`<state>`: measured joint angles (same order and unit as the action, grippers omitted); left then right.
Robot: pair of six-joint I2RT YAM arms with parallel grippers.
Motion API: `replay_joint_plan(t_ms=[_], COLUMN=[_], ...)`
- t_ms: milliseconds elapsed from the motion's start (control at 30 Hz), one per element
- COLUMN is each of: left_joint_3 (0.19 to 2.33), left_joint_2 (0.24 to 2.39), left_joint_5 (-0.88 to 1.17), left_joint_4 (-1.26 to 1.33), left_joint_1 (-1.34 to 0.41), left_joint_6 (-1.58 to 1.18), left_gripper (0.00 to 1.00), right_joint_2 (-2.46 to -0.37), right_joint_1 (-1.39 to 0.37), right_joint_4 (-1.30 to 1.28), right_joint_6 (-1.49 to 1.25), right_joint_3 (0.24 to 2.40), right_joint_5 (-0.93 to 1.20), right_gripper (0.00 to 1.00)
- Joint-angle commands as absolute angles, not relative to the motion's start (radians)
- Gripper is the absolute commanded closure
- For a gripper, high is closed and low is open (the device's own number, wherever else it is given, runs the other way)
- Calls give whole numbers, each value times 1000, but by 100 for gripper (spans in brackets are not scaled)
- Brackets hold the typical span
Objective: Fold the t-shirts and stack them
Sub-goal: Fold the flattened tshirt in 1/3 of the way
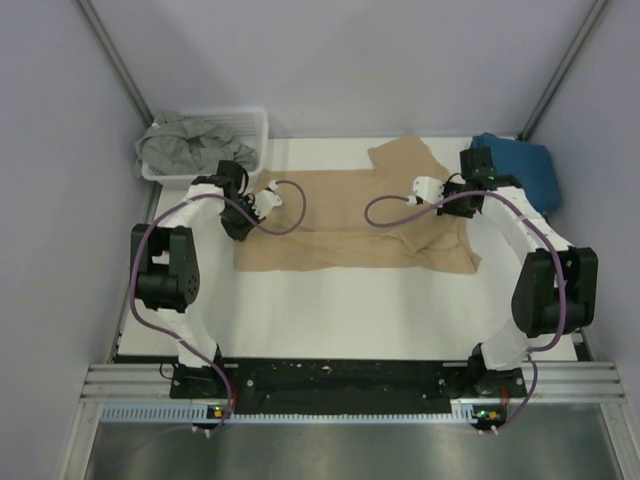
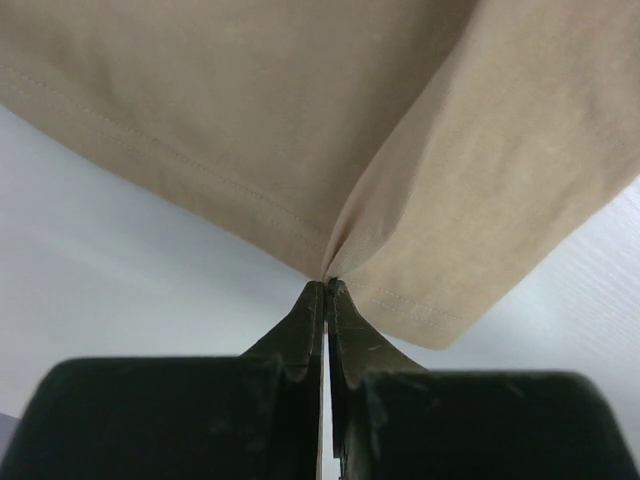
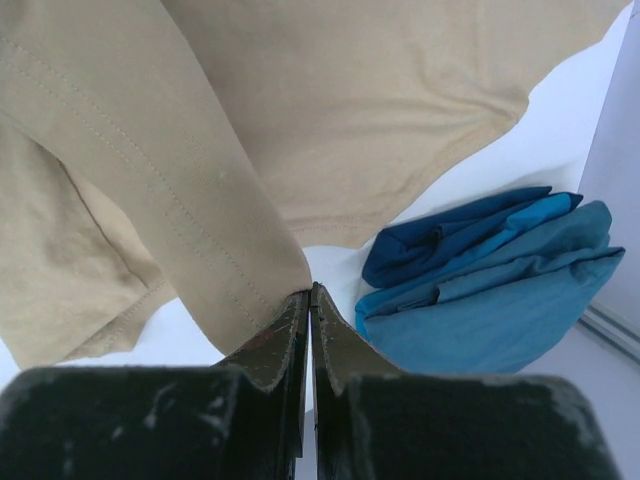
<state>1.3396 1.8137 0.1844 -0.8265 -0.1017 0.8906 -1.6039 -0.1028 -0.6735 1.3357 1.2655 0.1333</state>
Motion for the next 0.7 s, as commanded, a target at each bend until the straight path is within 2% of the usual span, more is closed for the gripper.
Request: replay_joint_plan(t_ms=[0,567,667], left_joint_3=[1413,1437,1428], left_joint_2=[1854,1924,1924], left_joint_5=[127,14,9], left_joint_4=[-778,-701,-673], left_joint_1=[-110,-158,-158], left_joint_6=[870,848,841], left_gripper=[100,100,95], right_joint_2=[-1600,-1615,-1637], right_joint_1=[-51,-32,-31], right_joint_4=[-650,-626,-621], right_joint_6=[1362,1365,1350], right_joint_3=[1315,1275,1282], right_joint_5=[144,164,178], right_gripper=[100,100,100])
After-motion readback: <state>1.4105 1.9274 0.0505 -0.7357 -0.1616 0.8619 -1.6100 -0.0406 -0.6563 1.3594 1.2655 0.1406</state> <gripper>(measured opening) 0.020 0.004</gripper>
